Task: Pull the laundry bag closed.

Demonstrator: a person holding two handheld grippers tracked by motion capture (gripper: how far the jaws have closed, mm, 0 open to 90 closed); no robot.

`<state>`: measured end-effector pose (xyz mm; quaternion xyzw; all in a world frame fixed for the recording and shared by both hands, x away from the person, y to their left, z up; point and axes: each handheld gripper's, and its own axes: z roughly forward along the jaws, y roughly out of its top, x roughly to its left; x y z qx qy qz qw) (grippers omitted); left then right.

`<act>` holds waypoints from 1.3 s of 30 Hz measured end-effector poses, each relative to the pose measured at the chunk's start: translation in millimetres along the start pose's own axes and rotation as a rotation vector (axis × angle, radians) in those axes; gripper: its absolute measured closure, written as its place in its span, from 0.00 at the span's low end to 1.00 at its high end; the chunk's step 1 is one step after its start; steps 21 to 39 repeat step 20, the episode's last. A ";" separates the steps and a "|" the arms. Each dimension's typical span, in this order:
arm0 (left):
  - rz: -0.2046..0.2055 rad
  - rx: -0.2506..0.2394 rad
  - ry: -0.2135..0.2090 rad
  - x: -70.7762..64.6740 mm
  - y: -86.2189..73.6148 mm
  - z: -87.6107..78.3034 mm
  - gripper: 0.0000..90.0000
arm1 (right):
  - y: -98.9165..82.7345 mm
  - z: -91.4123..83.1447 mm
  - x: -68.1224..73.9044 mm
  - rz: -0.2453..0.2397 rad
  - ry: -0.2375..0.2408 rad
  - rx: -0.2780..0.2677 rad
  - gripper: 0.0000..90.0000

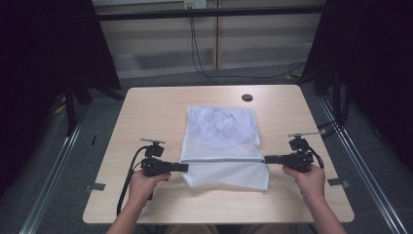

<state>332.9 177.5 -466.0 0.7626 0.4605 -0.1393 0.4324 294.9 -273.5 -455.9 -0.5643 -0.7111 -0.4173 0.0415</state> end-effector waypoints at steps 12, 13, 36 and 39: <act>0.236 -0.149 0.132 -1.8 -3.0 -5.4 0.21 | 2.3 -5.9 -0.6 -0.012 -0.031 -0.099 0.53; 0.248 -0.146 0.140 -0.8 -3.0 -5.7 0.20 | 2.4 -6.0 -0.9 -0.011 -0.038 -0.099 0.50; 0.271 -0.150 0.218 12.7 -2.3 -8.7 0.14 | 0.9 -4.0 -9.1 -0.017 -0.114 -0.122 0.30; 0.271 -0.150 0.218 12.7 -2.3 -8.7 0.14 | 0.9 -4.0 -9.1 -0.017 -0.114 -0.122 0.30</act>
